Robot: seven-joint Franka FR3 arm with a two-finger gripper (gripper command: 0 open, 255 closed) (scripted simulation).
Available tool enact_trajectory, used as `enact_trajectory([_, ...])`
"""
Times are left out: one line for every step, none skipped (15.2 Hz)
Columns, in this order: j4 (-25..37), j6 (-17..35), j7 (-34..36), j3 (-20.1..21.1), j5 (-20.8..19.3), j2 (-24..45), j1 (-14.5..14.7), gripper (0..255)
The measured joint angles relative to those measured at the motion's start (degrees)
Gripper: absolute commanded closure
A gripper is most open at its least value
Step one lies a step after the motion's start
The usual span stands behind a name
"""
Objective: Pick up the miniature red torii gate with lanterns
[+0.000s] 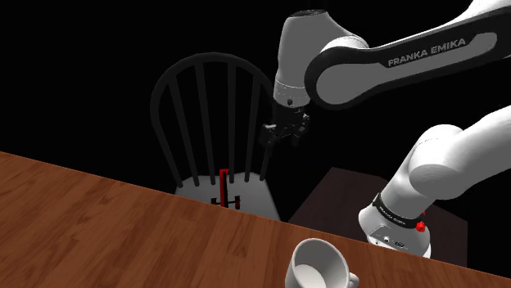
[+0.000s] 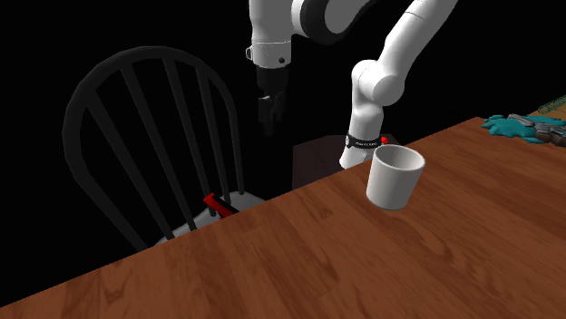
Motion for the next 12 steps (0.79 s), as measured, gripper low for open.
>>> enact_trajectory([0.5, 0.7, 2.3, 1.5, 0.1, 1.2, -0.1, 0])
enact_trajectory([1.3, 2.4, 4.5, 3.0, -0.4, 3.6, -1.0, 0])
enact_trajectory([1.7, 4.5, 6.7, 4.6, -1.0, 6.2, -1.7, 0])
enact_trajectory([2.0, 6.0, 9.2, 6.2, -1.5, 8.1, -2.2, 0])
enact_trajectory([2.9, 7.8, 12.1, 8.1, -2.5, 10.9, -3.0, 0])
enact_trajectory([4.3, 9.5, 15.2, 10.0, -4.1, 14.3, -4.0, 0])
enact_trajectory([5.1, 10.7, 18.2, 11.5, -5.4, 16.5, -4.6, 0])
enact_trajectory([5.7, 12.0, 21.1, 12.8, -7.1, 18.9, -5.3, 0])
enact_trajectory([7.1, 13.4, 24.6, 14.3, -9.7, 22.5, -6.2, 0])
enact_trajectory([9.0, 14.0, 28.6, 15.5, -12.7, 25.9, -6.9, 0])
enact_trajectory([9.8, 15.0, 32.1, 16.2, -15.2, 28.6, -7.0, 0])
enact_trajectory([11.9, 15.5, 36.2, 16.7, -18.8, 32.5, -7.1, 0])
